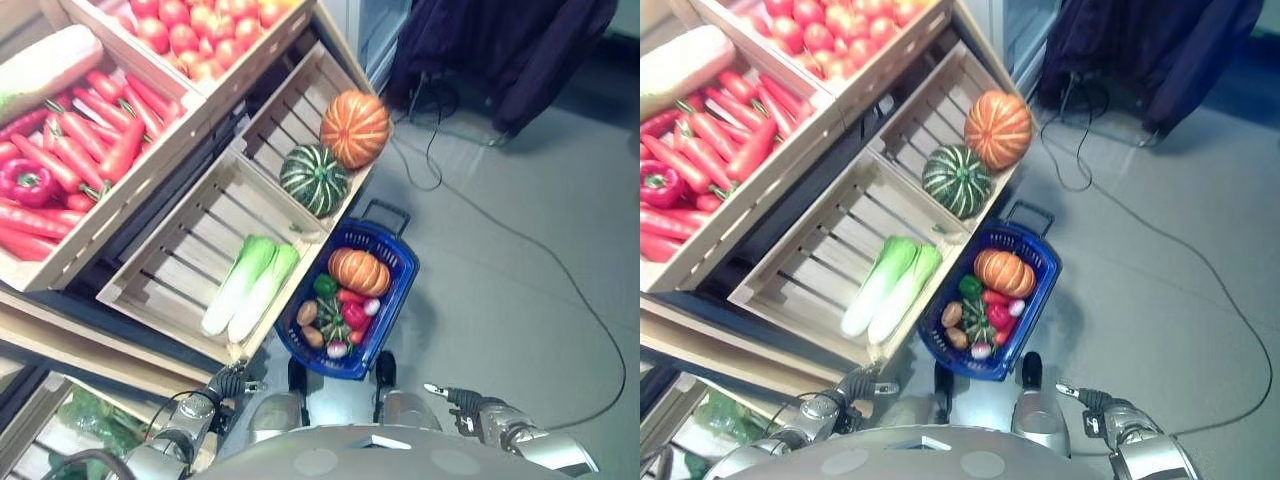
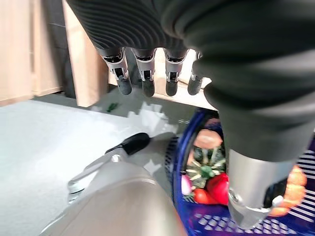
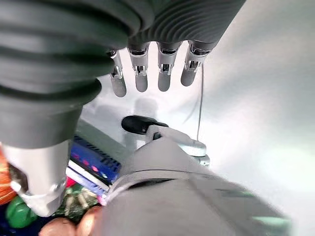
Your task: Pick up fruits and vegetables into the basket
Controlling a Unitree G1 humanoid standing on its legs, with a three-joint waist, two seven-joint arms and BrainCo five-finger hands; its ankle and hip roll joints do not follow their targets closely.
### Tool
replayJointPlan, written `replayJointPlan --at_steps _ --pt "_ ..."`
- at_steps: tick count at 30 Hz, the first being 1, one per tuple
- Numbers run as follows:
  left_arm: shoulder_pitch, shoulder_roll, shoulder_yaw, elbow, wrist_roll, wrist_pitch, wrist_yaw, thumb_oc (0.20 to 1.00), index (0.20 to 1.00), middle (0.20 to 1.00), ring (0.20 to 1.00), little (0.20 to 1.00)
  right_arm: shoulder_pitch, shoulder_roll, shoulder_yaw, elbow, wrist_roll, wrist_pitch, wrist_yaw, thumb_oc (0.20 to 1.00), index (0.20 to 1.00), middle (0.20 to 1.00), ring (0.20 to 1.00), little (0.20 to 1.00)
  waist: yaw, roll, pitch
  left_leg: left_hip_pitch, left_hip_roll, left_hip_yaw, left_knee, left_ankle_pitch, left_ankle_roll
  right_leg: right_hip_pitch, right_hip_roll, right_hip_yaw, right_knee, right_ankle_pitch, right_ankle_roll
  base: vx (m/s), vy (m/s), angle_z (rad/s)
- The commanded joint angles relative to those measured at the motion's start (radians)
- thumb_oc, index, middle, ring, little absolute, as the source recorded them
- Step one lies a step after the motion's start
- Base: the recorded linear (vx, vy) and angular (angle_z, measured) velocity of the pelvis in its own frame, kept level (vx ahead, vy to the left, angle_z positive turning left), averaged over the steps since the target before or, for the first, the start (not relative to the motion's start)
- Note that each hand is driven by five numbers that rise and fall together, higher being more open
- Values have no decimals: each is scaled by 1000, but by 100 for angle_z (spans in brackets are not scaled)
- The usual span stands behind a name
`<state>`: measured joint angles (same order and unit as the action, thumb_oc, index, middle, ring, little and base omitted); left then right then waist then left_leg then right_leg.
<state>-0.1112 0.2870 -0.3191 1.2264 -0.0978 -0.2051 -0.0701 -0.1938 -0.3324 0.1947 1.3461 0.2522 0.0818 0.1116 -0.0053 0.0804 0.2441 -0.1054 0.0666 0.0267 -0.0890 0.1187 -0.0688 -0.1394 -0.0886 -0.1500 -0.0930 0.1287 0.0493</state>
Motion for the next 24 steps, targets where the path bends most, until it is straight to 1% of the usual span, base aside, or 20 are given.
replayJointPlan --at_steps 1,4,10,11,13,16,20,21,24 --pt "-69 22 -21 11 -61 -48 24 1000 1000 1000 1000 1000 -64 5 50 -6 42 -23 -14 1000 1000 1000 1000 1000 -5 -43 67 -35 -33 -28 2 -76 8 -6 -32 47 6 -52 71 -90 -5 1" --pt "-108 36 -22 3 -99 -72 29 1000 1000 1000 1000 1000 -107 -11 61 -22 68 -19 -11 1000 1000 1000 1000 1000 -9 -44 104 -76 -41 -33 2 -61 7 -45 -27 52 6 -41 65 -89 3 1" --pt "-172 63 -22 -41 -184 -94 41 1000 1000 1000 1000 1000 -163 -31 78 -34 95 -11 -9 1000 1000 1000 1000 1000 -9 -48 143 -109 -48 -36 2 -53 6 -79 -23 55 6 -32 59 -61 14 2" --pt "-189 70 -19 -64 -214 -112 45 1000 1000 1000 1000 1000 -177 -41 79 -39 106 -11 -10 1000 1000 1000 1000 1000 -6 -48 156 -114 -50 -37 2 -52 7 -85 -23 54 6 -28 57 -60 19 -1" --pt "-201 79 -18 -83 -237 -127 48 1000 1000 1000 1000 1000 -187 -50 79 -42 115 -9 -12 1000 1000 1000 1000 1000 -4 -48 168 -115 -51 -37 2 -49 6 -91 -23 55 12 -27 55 -65 23 -1" --pt "-238 100 -12 -133 -282 -183 74 1000 1000 1000 1000 1000 -209 -76 71 -47 137 -9 -12 1000 1000 1000 1000 1000 5 -47 203 -142 -55 -40 21 -40 7 -119 -24 55 49 -35 46 -90 20 0" --pt "-286 135 -1 -212 -311 -243 147 1000 1000 1000 1000 1000 -219 -90 59 -46 161 -24 -20 1000 1000 1000 1000 1000 6 -46 239 -204 -68 -41 103 -58 17 -174 -22 73 132 -59 37 -97 -16 0" --pt "-305 147 3 -236 -302 -274 194 1000 1000 1000 1000 1000 -222 -92 56 -46 172 -30 -25 1000 1000 1000 1000 1000 7 -45 251 -228 -73 -43 131 -65 21 -197 -23 76 158 -65 36 -131 -36 5" --pt "-336 166 11 -295 -275 -301 283 1000 1000 1000 1000 1000 -234 -94 53 -53 187 -33 -36 1000 1000 1000 1000 1000 8 -45 272 -274 -81 -44 190 -78 26 -241 -22 77 213 -77 34 -88 -23 6"
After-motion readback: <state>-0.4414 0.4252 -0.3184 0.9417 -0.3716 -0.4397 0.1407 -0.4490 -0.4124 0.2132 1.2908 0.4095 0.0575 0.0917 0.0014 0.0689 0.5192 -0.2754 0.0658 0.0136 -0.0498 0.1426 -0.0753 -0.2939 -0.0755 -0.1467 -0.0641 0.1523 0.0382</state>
